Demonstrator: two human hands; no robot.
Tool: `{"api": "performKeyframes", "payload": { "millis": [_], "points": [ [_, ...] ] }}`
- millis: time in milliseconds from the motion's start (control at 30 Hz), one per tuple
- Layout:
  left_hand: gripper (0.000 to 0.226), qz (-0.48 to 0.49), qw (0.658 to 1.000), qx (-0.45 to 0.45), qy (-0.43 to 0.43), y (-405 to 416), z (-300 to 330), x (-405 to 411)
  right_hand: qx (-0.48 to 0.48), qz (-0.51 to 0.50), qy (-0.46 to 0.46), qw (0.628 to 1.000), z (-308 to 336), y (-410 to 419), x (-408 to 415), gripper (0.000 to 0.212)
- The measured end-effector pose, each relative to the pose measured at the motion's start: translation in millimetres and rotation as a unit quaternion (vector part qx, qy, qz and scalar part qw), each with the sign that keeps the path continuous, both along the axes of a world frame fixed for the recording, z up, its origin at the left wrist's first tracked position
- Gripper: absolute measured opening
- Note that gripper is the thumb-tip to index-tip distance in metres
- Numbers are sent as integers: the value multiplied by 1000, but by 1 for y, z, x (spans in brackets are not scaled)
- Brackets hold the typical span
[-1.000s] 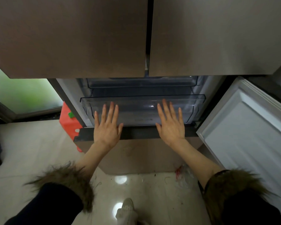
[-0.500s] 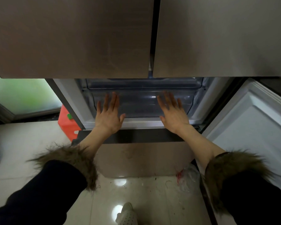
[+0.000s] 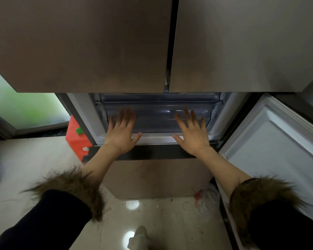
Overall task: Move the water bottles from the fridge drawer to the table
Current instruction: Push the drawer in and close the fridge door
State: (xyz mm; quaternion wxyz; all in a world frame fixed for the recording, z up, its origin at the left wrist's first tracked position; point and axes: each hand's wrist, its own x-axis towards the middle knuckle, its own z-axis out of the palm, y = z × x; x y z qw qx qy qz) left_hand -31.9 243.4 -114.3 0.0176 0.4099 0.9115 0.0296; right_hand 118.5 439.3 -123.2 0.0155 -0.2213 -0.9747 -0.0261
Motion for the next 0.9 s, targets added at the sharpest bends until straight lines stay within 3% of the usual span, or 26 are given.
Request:
{"api": "performKeyframes", "payload": {
  "millis": [167, 300, 500, 900],
  "points": [
    [77, -20, 997, 68, 24, -28, 11, 39, -21, -1, 50, 999, 20, -27, 36, 70],
    [79, -29, 995, 97, -16, -47, 19, 77, -45, -5, 93, 995, 38, -56, 72, 74],
    [62, -65, 985, 155, -40, -70, 49, 135, -46, -29, 113, 992, 65, -95, 138, 73],
    [59, -186, 969, 125, -103, -116, 77, 267, -13, -146, 136, 980, 94, -158, 313, 74]
  ]
}}
